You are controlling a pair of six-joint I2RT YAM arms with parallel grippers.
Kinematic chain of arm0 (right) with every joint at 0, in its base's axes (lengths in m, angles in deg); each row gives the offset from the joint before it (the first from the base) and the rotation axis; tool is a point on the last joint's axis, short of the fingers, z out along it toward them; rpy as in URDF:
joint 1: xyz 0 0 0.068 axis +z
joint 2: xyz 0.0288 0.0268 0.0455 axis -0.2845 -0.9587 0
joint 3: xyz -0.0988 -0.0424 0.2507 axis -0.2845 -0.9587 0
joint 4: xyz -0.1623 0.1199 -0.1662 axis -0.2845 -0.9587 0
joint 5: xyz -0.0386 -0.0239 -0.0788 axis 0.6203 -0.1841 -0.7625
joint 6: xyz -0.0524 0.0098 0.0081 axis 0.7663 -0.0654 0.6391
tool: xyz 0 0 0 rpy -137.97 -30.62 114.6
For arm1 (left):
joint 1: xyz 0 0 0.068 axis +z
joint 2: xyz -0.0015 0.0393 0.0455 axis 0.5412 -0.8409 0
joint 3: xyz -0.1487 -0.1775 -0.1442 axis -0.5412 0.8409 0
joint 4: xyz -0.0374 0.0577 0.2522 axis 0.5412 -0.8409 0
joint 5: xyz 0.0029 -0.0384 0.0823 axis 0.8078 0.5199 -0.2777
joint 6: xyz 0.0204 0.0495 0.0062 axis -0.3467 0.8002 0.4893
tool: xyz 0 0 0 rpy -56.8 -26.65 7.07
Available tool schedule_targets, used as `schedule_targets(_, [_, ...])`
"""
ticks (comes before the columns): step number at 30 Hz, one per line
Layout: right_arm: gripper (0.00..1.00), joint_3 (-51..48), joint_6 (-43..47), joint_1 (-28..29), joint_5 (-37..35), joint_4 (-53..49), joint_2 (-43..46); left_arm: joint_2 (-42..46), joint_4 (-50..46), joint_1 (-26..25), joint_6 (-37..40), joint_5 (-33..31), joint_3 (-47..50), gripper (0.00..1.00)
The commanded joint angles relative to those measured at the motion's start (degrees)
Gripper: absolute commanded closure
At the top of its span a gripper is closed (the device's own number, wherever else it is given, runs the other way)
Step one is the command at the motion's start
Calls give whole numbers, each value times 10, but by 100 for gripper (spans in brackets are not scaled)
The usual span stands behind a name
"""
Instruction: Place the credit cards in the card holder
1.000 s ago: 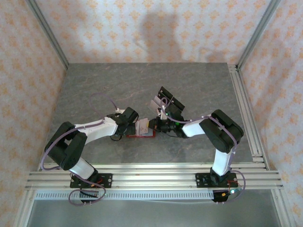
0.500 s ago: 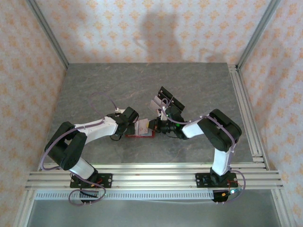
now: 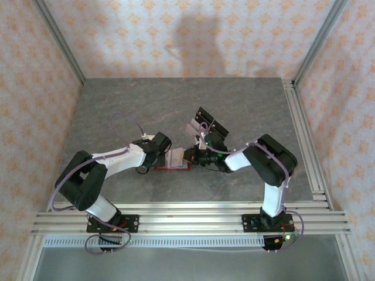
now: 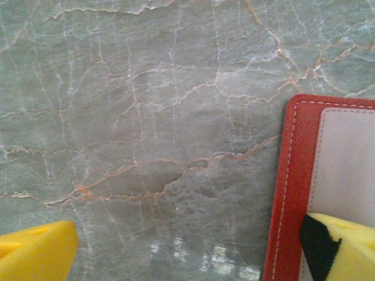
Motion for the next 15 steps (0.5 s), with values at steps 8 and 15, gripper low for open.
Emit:
schedule_targets(8, [100,-3,-22,5,13,51,-2,8,-16,-5,-5,-28,-7,1])
schedule_targets(15, [100,1,-22,5,12,54,-18,8,-13,-5,-5,-25,-5,2])
